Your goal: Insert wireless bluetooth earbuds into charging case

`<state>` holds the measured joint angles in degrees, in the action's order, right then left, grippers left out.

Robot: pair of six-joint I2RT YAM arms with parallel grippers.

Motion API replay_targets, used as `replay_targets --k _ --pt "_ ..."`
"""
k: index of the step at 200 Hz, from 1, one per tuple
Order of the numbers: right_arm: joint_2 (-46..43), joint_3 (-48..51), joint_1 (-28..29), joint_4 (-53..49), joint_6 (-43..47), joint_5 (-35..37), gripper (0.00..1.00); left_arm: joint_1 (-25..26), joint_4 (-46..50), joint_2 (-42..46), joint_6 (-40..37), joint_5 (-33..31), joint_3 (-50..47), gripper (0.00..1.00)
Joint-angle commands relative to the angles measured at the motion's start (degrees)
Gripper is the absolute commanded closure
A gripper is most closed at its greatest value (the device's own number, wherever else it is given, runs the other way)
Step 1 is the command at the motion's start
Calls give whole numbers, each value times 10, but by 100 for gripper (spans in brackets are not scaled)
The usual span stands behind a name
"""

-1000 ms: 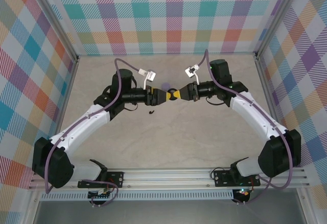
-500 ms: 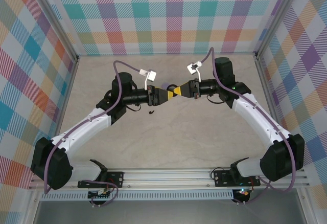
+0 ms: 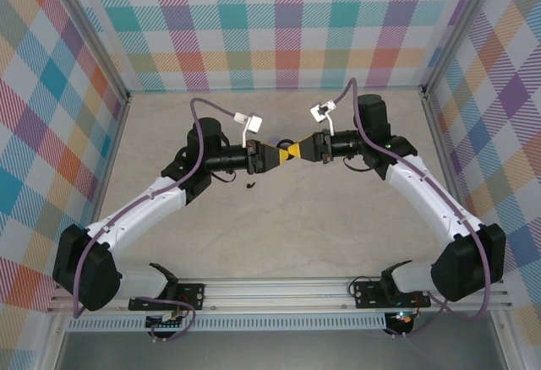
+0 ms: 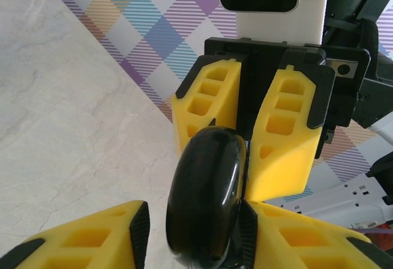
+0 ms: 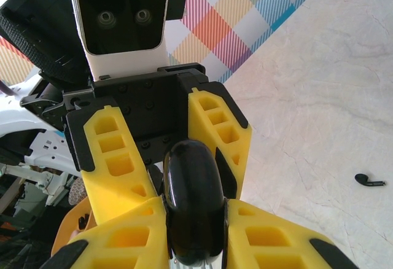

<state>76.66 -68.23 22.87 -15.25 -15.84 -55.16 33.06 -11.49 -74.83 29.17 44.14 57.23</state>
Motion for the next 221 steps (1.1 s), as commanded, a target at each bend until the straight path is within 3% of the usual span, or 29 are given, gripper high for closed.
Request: replay_targets --k 1,24,55,96,141,182,221 --pt "-12 3 1 3 10 -25 77 10 -27 -5 1 12 22 58" --pt "-11 4 2 -6 18 -24 77 12 -25 -4 0 14 24 59" --pt "-10 2 3 -23 29 -17 76 13 -18 -5 -4 14 27 74" --pt "-22 -11 3 -75 56 35 64 13 37 -2 -50 1 36 84" --pt "-38 -38 5 -147 91 92 53 14 156 -18 -166 -11 93 82" --pt "-47 -48 10 -172 100 128 50 25 84 13 -308 -21 38 84" --pt "-50 -51 12 -177 103 134 49 25 88 21 -352 -12 31 84"
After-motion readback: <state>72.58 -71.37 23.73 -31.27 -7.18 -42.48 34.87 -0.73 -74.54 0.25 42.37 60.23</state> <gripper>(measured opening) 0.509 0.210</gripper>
